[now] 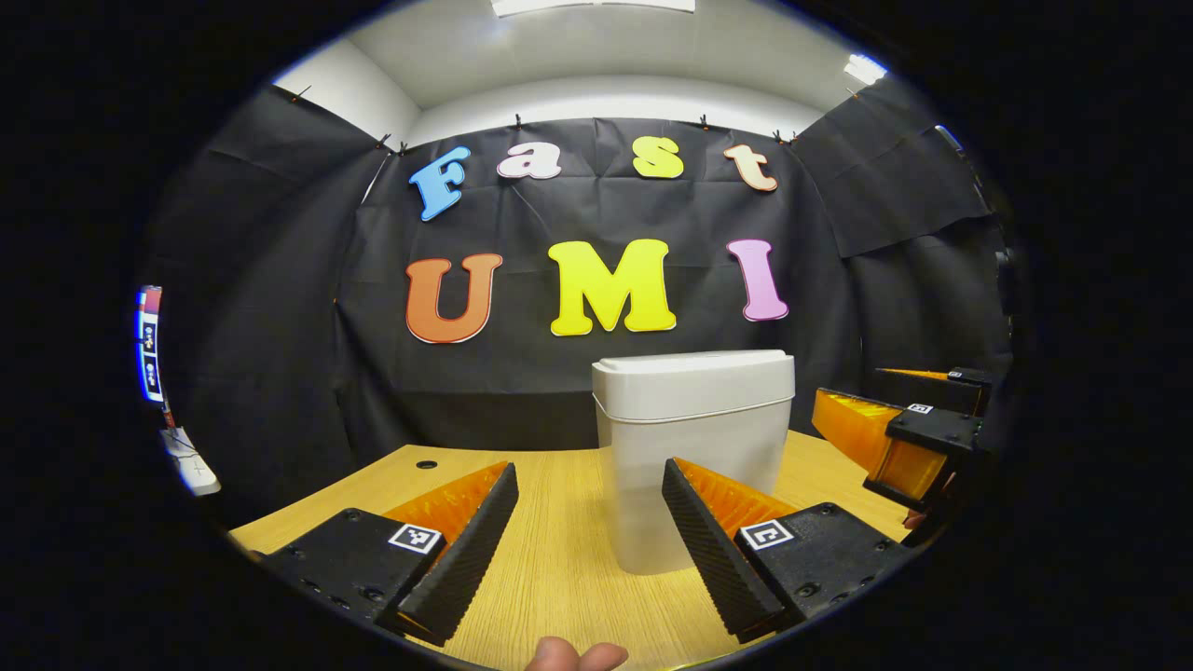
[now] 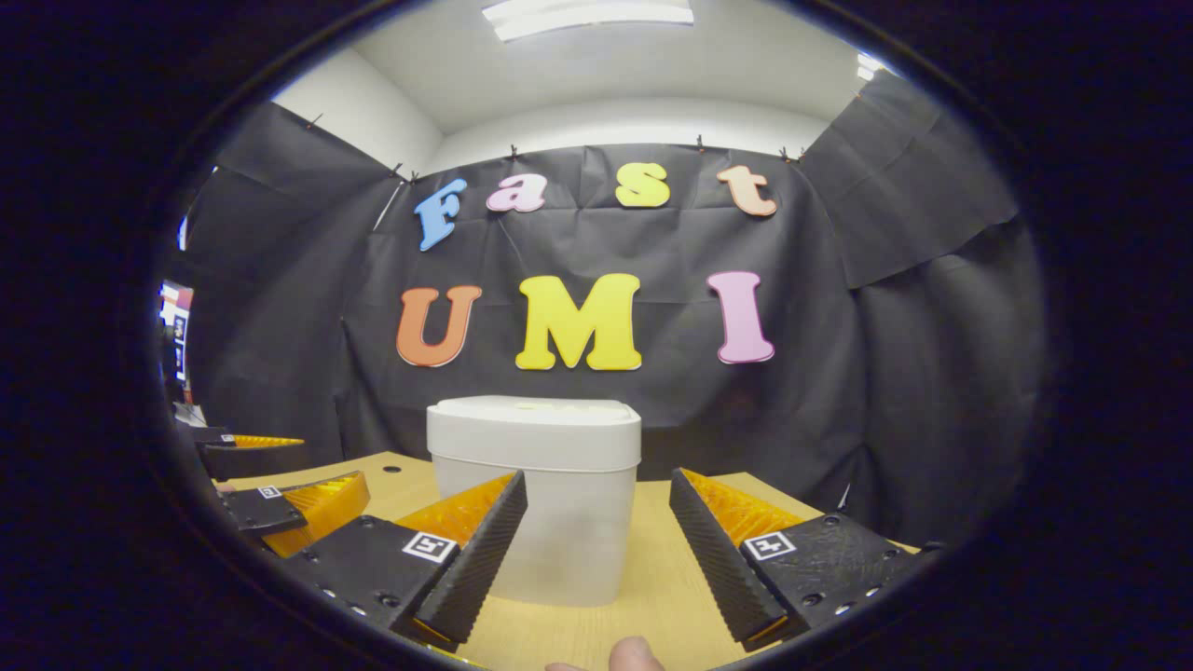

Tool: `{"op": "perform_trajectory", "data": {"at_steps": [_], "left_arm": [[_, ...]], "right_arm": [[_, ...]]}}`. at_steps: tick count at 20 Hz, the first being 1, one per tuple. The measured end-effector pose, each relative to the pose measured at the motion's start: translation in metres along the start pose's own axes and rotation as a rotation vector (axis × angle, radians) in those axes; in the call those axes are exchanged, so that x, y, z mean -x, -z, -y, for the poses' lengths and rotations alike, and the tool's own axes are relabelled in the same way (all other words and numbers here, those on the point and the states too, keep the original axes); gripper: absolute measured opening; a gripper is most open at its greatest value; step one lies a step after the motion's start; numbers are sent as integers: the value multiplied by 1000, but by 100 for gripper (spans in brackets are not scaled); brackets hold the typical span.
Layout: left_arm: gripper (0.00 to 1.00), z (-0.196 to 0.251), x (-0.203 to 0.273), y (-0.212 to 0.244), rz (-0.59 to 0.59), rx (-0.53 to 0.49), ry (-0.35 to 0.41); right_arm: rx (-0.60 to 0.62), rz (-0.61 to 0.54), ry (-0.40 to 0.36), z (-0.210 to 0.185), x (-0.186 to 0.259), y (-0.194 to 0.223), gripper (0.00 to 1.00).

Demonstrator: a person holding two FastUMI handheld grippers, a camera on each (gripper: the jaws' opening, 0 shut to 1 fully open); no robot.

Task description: Press the lid of the desktop garbage bin to open it, pick up the crumpled paper on the desktop and throw it into the bin, then pick up the pop can on the desktop and drop it into the bin, and finally close the garbage bin lid.

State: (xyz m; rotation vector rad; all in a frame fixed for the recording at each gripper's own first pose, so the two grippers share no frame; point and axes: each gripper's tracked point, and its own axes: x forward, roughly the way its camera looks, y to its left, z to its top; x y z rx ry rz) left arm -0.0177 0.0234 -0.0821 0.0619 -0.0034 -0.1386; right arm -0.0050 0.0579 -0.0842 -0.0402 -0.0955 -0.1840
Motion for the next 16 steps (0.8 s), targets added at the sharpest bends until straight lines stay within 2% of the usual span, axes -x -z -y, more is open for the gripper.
{"op": "perform_trajectory", "data": {"at_steps": [2,3,5,9,11,16], "left_arm": [[100,-5,-2,3,-7,0,-19],[100,-9,-3,6,-15,14,-31],[100,-14,-4,9,-23,38,-46],[100,-23,-1,0,1,20,-89],[100,-23,-1,-2,13,11,-90],[100,-20,1,-6,25,13,-87]], "right_arm": [[-39,34,25,6,0,-8,95],[-38,34,28,5,-1,-7,97],[-5,18,35,6,-1,1,95],[3,18,22,2,3,1,95],[-1,16,15,1,4,2,93],[30,37,24,3,9,3,97]]}}
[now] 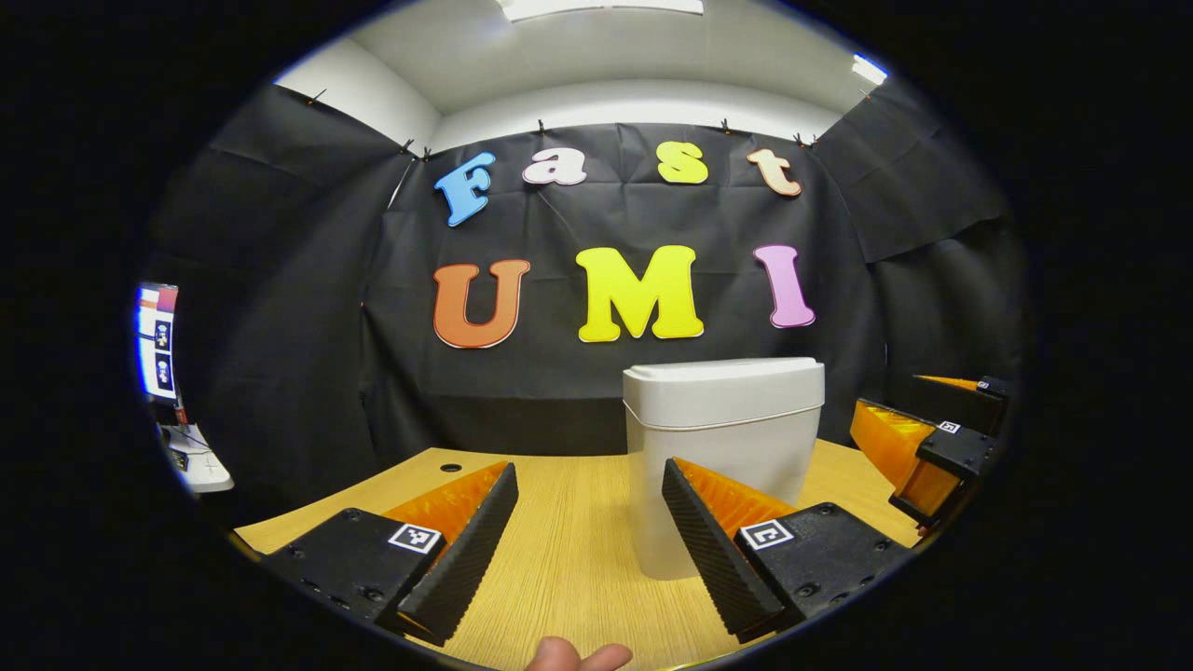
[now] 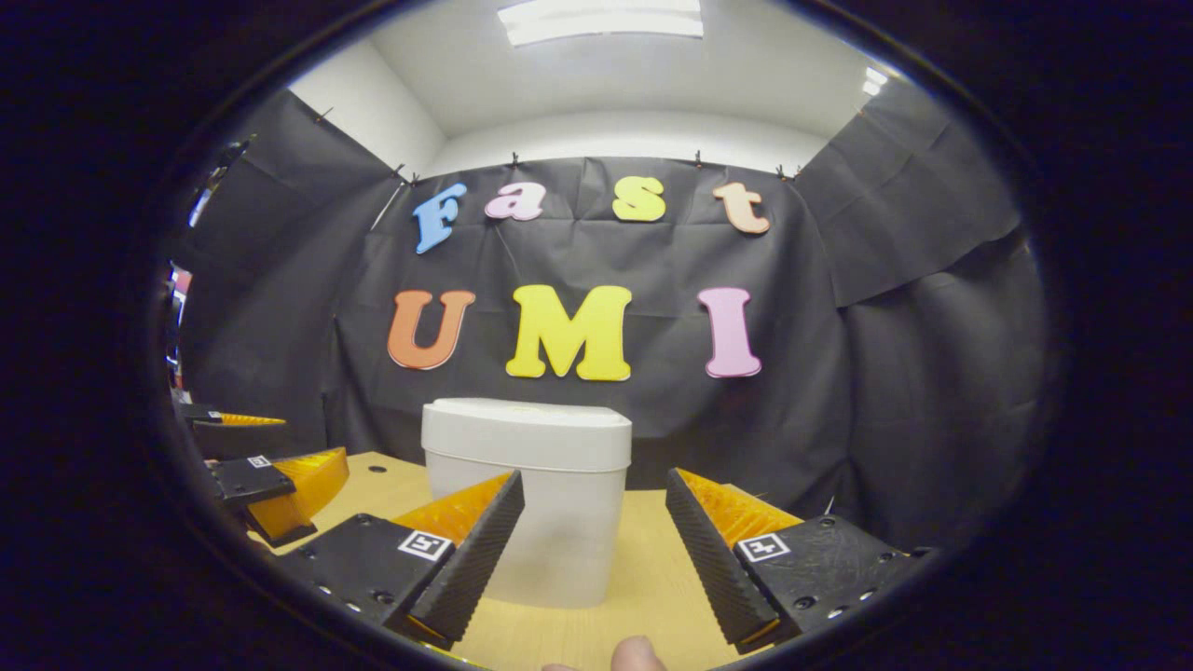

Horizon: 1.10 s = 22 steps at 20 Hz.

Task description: Press the lid of the desktop garbage bin to open it, pick up the crumpled paper on the desktop and throw it into the bin, then pick up the pop can on the desktop and drop it into the bin, and finally close the garbage bin lid.

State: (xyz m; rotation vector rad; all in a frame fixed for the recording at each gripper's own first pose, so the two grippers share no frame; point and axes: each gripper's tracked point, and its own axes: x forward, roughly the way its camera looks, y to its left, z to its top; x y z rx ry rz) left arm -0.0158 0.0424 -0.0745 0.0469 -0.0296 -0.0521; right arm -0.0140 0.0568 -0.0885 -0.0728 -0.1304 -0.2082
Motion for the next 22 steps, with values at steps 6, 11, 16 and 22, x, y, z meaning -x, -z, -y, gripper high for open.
{"op": "perform_trajectory", "data": {"at_steps": [6,11,16,22], "left_arm": [[100,-1,2,-2,5,-21,-12],[100,8,3,-4,8,-24,5],[100,4,3,-1,5,-14,0],[100,4,4,-5,6,-15,-6]], "right_arm": [[-22,-2,4,-1,3,2,95],[-15,-15,-1,-5,4,7,95],[-19,-4,9,-2,6,2,95],[-13,6,21,3,9,-1,95]]}}
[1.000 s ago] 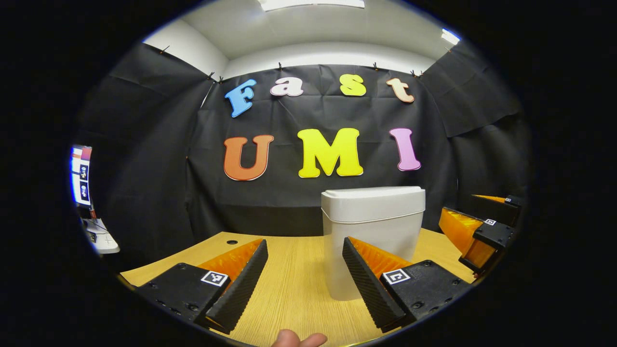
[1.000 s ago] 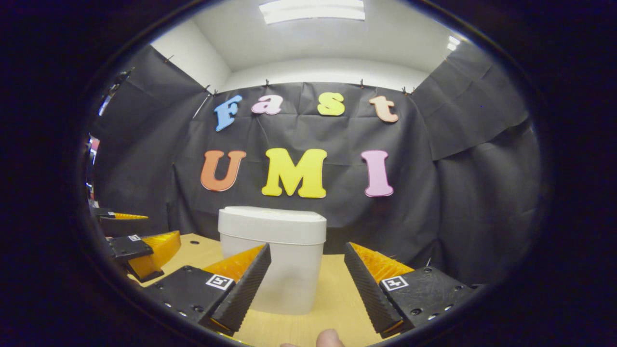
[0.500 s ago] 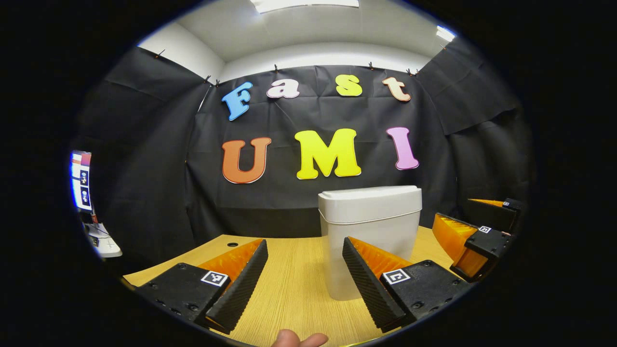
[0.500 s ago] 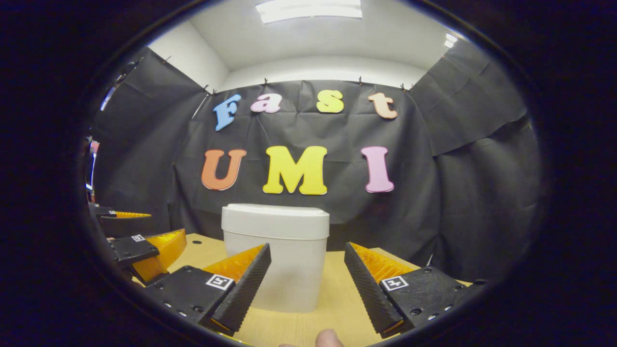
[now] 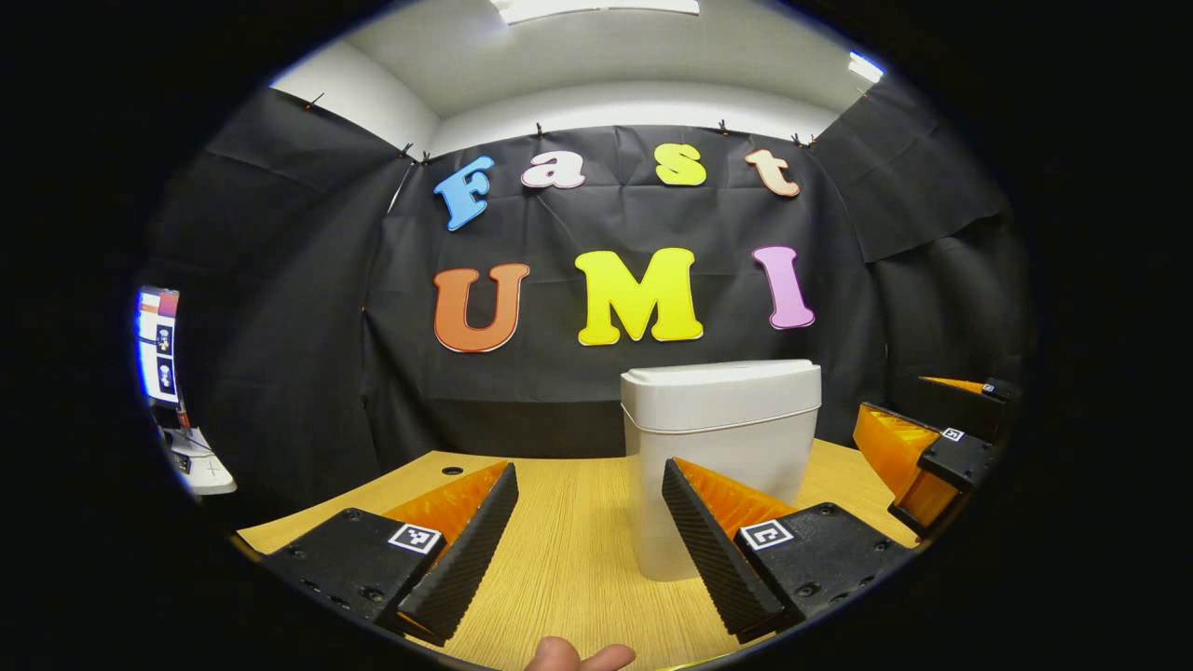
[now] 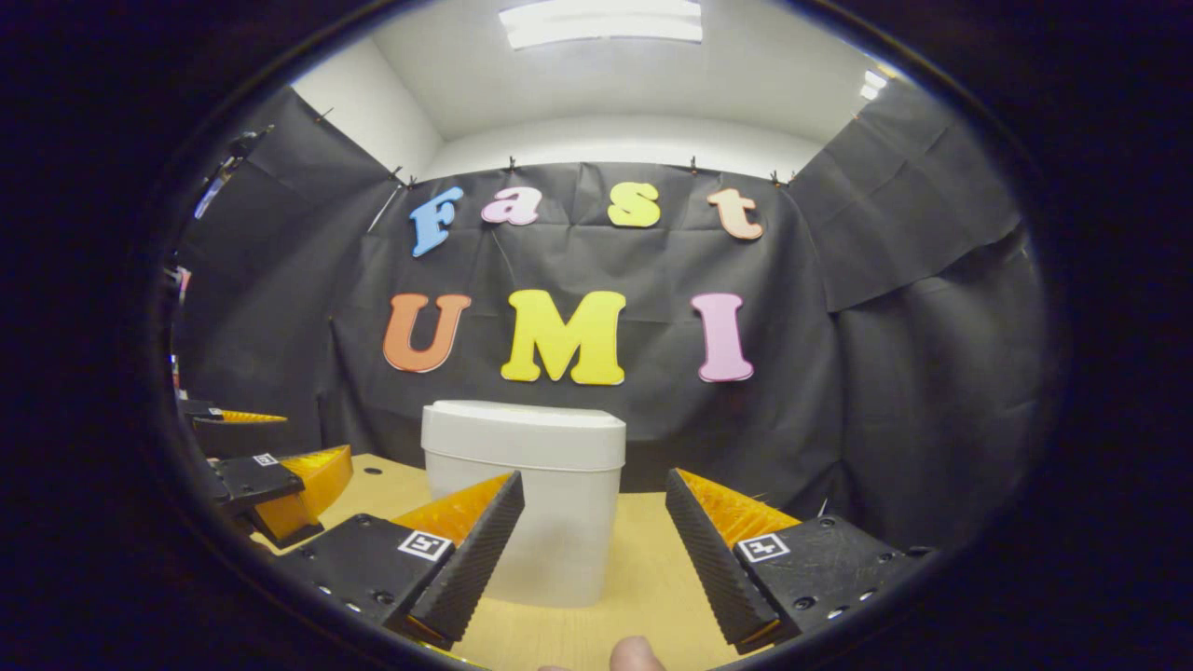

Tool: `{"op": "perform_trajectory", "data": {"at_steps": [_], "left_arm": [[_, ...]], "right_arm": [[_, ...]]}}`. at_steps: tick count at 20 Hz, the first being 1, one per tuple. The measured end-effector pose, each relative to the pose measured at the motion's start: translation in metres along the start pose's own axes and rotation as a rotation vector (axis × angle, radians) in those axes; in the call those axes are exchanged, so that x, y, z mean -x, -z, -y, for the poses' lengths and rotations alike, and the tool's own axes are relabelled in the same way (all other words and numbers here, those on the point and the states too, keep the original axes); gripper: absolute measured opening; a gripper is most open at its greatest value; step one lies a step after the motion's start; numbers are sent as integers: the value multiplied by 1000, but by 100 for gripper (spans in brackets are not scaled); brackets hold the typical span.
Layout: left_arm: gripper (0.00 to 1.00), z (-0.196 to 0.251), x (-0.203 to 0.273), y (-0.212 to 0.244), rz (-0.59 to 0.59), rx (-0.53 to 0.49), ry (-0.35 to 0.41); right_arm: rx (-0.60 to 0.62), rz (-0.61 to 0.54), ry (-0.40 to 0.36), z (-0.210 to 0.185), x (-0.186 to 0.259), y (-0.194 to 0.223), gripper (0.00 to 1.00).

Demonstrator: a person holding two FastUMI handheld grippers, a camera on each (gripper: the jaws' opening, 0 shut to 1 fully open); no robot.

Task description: Press the lid of the desktop garbage bin to open it, pick up the crumpled paper on the desktop and throw it into the bin, then pick up the pop can on the desktop and drop it into the bin, and finally close the garbage bin lid.

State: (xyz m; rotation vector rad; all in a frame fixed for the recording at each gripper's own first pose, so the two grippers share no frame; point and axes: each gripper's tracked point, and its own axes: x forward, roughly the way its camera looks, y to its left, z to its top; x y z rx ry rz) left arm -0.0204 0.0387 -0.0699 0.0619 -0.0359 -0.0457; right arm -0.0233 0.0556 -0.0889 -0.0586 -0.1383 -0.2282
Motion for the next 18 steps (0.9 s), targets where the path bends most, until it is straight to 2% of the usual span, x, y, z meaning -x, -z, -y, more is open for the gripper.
{"op": "perform_trajectory", "data": {"at_steps": [9,11,12,13,14,18], "left_arm": [[100,4,2,-3,7,10,14],[100,5,2,-3,8,12,15],[100,6,3,-2,6,15,18],[100,7,2,-3,5,18,21],[100,6,3,-2,5,18,22],[100,4,3,-4,8,16,16]], "right_arm": [[17,25,7,0,4,-8,95],[17,22,2,-2,5,-6,97],[20,16,2,-2,4,-3,95],[27,10,4,-3,4,-1,98],[28,6,4,-2,4,0,95],[10,6,2,-4,5,-2,95]]}}
